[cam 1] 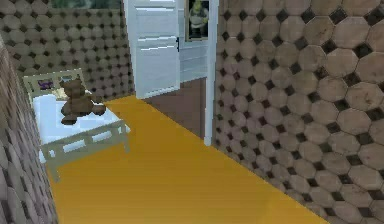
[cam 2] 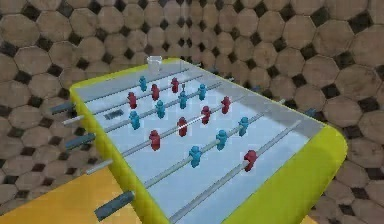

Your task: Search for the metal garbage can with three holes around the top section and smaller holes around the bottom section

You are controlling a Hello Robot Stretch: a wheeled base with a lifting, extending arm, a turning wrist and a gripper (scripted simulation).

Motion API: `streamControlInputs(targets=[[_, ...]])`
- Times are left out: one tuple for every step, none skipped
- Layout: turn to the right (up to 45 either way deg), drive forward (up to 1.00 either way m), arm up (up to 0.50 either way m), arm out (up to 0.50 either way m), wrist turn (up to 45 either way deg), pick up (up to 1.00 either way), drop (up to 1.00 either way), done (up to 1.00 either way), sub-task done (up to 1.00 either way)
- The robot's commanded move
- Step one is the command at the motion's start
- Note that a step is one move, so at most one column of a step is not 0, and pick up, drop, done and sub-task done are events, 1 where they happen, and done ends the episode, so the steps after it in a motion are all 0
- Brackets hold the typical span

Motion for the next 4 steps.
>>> streamControlInputs(targets=[[0.0, 0.25, 0.00, 0.00, 0.0, 0.00, 0.00, 0.00, 0.00], [45.0, 0.00, 0.00, 0.00, 0.0, 0.00, 0.00, 0.00, 0.00], [45.0, 0.00, 0.00, 0.00, 0.0, 0.00, 0.00, 0.00, 0.00], [45.0, 0.00, 0.00, 0.00, 0.0, 0.00, 0.00, 0.00, 0.00]])
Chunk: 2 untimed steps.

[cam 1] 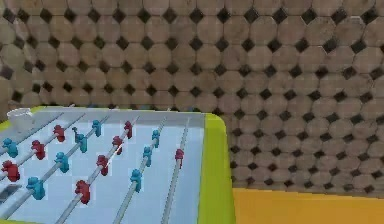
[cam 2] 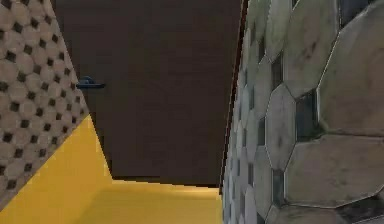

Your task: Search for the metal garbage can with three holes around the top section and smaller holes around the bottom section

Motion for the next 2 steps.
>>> streamControlInputs(targets=[[42.0, 0.00, 0.00, 0.00, 0.0, 0.00, 0.00, 0.00, 0.00], [0.0, 0.95, 0.00, 0.00, 0.0, 0.00, 0.00, 0.00, 0.00]])
